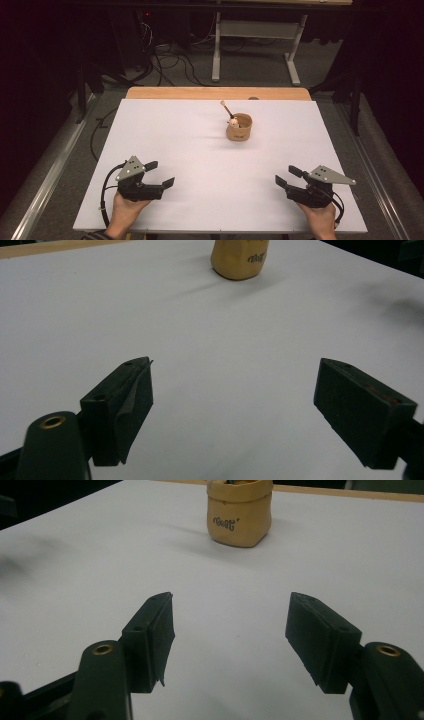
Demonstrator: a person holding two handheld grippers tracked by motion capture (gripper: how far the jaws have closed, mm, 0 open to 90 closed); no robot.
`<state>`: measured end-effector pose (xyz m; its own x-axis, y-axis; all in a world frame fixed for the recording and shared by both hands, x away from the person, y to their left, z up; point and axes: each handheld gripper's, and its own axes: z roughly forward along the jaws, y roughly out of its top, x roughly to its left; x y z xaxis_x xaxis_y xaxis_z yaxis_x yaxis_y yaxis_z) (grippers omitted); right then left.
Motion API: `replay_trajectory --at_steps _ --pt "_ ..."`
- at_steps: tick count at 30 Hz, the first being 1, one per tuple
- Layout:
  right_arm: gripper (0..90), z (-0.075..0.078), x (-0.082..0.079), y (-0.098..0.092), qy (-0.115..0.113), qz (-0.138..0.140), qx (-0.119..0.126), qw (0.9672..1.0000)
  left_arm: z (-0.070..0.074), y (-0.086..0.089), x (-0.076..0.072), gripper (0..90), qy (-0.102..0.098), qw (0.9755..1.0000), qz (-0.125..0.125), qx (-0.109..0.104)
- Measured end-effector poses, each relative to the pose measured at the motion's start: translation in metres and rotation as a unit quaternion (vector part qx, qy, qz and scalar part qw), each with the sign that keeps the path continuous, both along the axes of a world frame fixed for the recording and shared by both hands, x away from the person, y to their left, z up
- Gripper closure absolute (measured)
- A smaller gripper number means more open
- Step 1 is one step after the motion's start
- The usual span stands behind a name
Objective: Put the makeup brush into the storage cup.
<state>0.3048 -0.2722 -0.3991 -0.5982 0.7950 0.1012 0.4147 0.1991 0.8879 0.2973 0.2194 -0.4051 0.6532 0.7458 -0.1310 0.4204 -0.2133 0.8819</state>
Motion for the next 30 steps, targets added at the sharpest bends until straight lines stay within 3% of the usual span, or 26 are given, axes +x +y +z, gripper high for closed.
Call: replay_trajectory --at_steps 8,24,30 --pt "37.0 -0.005 0.001 0.0 0.002 -0.012 -0.003 0.9999 0.0 0.0 0.0 16.7 0.0 1.0 0.0 -0.001" --pt "35.2 -0.016 0.001 0.003 0.022 -0.007 0.0 0.9997 0.001 0.001 -0.002 16.6 -0.006 1.0 0.004 -0.004" --pt "34.8 -0.016 -0.002 0.004 0.014 -0.01 -0.001 0.9999 0.001 0.0 -0.003 16.6 -0.006 1.0 0.003 -0.003"
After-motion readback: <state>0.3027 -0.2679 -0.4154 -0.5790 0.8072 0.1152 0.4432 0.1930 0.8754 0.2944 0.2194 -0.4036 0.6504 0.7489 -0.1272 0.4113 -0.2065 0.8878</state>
